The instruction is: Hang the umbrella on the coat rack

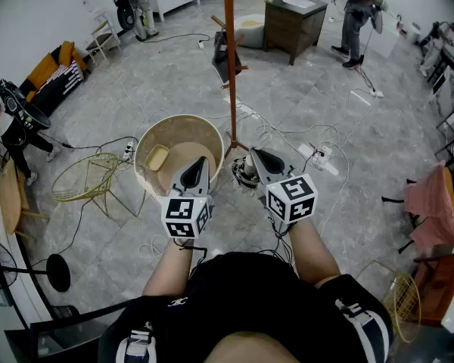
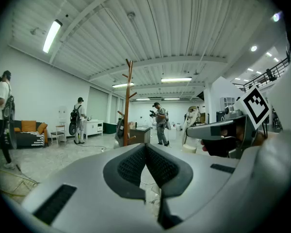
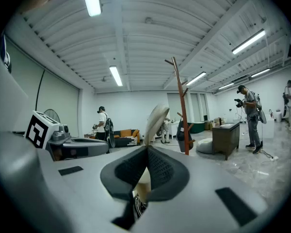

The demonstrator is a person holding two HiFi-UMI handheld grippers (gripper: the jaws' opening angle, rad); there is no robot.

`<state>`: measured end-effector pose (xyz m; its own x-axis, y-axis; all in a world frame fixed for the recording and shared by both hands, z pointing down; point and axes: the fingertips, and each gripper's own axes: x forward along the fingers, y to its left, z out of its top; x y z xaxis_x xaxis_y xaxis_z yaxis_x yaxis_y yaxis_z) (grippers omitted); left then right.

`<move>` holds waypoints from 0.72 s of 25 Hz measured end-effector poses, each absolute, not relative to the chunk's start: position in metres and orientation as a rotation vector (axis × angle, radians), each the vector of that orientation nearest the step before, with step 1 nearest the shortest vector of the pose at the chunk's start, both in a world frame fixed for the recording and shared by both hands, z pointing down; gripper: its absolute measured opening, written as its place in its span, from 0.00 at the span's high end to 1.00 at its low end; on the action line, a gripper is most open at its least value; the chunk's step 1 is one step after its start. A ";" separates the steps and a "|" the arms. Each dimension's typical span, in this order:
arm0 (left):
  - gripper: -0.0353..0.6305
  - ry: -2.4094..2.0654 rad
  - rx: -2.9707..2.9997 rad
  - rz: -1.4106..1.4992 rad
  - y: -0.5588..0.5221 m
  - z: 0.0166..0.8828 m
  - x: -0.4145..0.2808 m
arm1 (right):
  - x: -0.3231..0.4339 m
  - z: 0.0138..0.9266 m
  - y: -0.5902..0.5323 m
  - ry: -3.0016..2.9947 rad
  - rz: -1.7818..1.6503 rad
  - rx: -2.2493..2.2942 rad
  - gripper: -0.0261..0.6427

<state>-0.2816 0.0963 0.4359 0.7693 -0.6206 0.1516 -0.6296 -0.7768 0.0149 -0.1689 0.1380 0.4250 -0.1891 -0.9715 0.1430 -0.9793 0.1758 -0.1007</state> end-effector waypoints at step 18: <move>0.92 -1.052 2.919 0.199 0.107 0.428 -0.174 | -0.076 0.413 0.144 -2.447 0.212 1.936 0.94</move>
<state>-0.1737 0.1067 0.4284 0.7628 -0.6331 0.1311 -0.6373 -0.7705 -0.0133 -0.0765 0.1442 0.4127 -0.2336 -0.9677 0.0949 -0.9696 0.2246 -0.0972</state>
